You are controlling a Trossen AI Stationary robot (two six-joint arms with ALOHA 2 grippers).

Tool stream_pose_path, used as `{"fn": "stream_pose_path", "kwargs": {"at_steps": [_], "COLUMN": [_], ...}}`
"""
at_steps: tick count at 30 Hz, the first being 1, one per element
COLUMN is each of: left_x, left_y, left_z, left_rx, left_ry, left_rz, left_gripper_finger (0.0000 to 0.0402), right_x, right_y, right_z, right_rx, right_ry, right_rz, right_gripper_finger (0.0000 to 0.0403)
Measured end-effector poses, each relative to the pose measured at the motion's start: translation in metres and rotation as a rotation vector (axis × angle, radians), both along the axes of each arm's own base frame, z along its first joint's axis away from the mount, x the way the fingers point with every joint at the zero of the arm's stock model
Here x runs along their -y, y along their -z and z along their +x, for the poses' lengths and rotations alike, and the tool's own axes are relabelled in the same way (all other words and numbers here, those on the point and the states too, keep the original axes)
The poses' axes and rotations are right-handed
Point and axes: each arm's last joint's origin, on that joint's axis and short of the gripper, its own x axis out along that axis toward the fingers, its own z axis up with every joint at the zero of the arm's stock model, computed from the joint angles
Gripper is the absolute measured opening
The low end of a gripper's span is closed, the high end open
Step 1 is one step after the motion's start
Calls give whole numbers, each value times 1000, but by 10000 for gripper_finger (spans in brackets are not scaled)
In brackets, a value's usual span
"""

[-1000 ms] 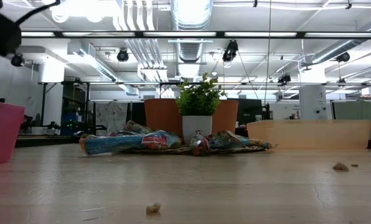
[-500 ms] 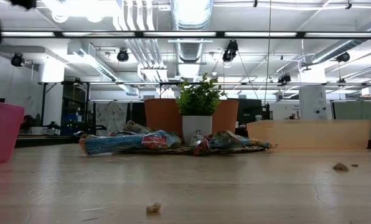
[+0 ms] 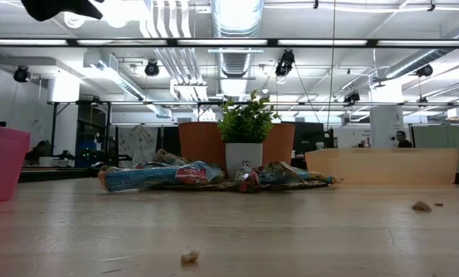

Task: Pick and place Granola Bars by type
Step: Put the orange granola bar into the orange bin

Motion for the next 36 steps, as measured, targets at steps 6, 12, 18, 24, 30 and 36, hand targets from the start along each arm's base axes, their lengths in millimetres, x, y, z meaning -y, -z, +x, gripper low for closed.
{"fn": "stream_pose_path", "kwargs": {"at_steps": [6,12,18,24,30,36], "left_x": [-4,-7,-7,-2,0,5], "left_y": [22,48,70,82,98,117], "left_z": [12,26,42,59,74,86], "left_rx": [-141,-248,-236,-218,-279,-337], "left_ry": [22,12,37,82,75,73], "left_rz": [26,123,118,125,134,96], "left_gripper_finger": [174,212,222,222,222,222], "right_x": [2,8,21,44,72,95], "right_y": [0,5,16,13,6,4], "right_z": [0,7,25,34,27,19], "right_rx": [38,46,7,-25,-15,24], "right_ry": [70,93,20,-57,-117,-139], "right_rz": [47,168,199,178,184,182], "right_gripper_finger": [286,290,290,290,288,290]}}
